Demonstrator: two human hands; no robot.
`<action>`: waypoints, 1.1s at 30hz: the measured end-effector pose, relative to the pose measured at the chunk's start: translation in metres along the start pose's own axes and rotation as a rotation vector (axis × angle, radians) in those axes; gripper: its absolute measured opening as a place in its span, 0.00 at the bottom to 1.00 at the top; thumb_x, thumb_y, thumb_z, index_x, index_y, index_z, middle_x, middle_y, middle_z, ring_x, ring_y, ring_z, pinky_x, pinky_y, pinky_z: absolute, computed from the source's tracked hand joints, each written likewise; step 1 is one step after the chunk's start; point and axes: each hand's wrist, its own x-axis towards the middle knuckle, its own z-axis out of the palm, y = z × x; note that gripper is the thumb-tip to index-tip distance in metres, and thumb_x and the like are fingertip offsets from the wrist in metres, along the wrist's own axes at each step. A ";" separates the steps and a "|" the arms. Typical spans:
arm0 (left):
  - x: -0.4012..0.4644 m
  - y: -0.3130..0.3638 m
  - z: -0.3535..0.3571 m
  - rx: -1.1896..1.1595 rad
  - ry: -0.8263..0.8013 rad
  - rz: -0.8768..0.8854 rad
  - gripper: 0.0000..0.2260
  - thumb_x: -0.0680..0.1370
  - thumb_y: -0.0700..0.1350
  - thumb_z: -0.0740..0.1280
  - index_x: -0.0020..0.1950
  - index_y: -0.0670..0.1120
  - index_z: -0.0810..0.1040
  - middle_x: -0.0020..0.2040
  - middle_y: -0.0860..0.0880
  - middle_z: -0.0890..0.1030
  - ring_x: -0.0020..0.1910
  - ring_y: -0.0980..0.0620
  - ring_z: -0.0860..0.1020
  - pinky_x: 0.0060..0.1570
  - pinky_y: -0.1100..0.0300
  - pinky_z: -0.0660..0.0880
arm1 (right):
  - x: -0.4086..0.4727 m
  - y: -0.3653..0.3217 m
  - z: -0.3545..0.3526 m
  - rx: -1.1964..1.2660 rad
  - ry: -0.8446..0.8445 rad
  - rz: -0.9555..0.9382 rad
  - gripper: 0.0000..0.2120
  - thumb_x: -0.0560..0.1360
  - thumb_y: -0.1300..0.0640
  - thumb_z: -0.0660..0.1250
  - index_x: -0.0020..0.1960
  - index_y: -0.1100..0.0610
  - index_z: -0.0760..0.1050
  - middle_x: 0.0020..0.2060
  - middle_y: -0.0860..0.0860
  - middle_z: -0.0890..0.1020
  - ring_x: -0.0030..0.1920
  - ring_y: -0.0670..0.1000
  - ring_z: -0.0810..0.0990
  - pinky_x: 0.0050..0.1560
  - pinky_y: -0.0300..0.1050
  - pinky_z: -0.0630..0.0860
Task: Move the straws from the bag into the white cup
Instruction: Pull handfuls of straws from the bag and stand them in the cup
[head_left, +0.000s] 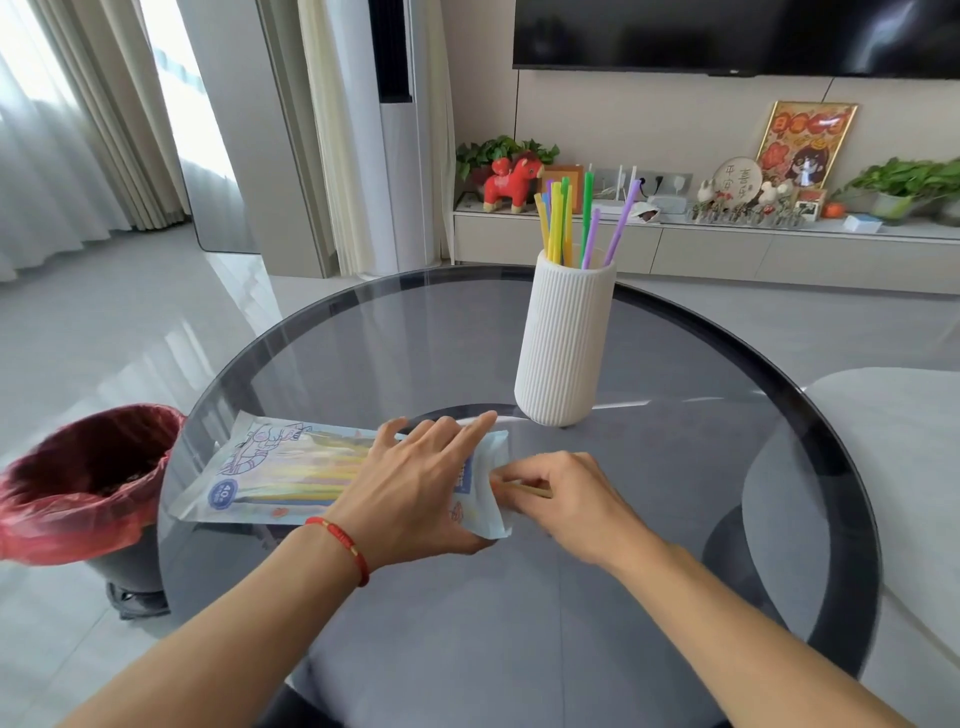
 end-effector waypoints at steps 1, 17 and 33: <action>0.000 0.000 0.000 0.001 -0.011 -0.002 0.49 0.65 0.73 0.66 0.81 0.54 0.57 0.61 0.54 0.75 0.61 0.50 0.75 0.67 0.46 0.67 | -0.002 0.003 -0.007 -0.002 -0.001 0.016 0.13 0.75 0.33 0.70 0.51 0.38 0.87 0.30 0.49 0.80 0.27 0.43 0.72 0.30 0.33 0.70; -0.004 -0.005 -0.001 0.025 -0.024 -0.037 0.42 0.66 0.73 0.66 0.78 0.61 0.62 0.59 0.53 0.74 0.58 0.50 0.76 0.68 0.42 0.66 | -0.004 0.007 -0.027 0.158 0.132 0.129 0.06 0.72 0.52 0.81 0.46 0.50 0.85 0.30 0.53 0.84 0.27 0.47 0.80 0.30 0.42 0.76; -0.010 -0.016 -0.003 -0.014 -0.035 -0.067 0.37 0.66 0.73 0.65 0.73 0.65 0.68 0.60 0.52 0.74 0.59 0.49 0.76 0.67 0.35 0.66 | -0.015 0.018 -0.052 0.321 0.162 0.200 0.03 0.76 0.62 0.77 0.47 0.56 0.89 0.28 0.55 0.83 0.25 0.47 0.75 0.30 0.38 0.74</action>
